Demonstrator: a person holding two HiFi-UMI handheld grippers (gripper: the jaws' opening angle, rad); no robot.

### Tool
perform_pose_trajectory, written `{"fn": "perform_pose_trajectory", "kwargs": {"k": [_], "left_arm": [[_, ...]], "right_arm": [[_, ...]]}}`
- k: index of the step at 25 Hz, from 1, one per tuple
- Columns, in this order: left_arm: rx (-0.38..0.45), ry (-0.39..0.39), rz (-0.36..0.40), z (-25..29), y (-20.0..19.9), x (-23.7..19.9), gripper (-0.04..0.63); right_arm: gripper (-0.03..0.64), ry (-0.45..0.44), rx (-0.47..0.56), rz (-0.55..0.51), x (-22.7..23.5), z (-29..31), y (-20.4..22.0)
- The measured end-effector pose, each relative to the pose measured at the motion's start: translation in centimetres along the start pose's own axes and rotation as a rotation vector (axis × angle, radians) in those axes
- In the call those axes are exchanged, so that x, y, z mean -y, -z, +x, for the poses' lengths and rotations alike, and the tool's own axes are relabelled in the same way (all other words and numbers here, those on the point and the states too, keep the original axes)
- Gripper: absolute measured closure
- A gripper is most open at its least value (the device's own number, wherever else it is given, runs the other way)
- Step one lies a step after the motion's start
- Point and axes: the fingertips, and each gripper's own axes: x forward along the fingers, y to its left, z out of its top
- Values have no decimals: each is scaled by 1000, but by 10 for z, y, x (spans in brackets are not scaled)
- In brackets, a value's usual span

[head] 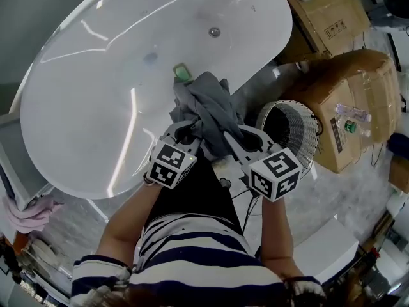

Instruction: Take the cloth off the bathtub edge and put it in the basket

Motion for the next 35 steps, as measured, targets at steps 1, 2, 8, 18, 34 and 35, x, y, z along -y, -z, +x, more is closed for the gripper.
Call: {"fn": "perform_pose_trajectory", "kwargs": {"k": [1, 2, 8, 18, 34, 35], "left_arm": [[7, -7, 2, -3, -4, 3, 522], [14, -14, 6, -6, -9, 6, 523], [73, -33, 35, -18, -47, 35, 523], [184, 18, 159, -29, -119, 107, 525], [268, 186, 324, -3, -175, 245, 525], [275, 200, 327, -1, -178, 254, 525]], "right_arm": [[535, -1, 18, 4, -1, -5, -2], [534, -2, 35, 9, -1, -11, -3], [535, 4, 144, 38, -2, -55, -18], [535, 69, 352, 37, 1, -148, -35], [534, 256, 573, 51, 35, -282, -2], [535, 267, 586, 48, 36, -290, 1]]}}
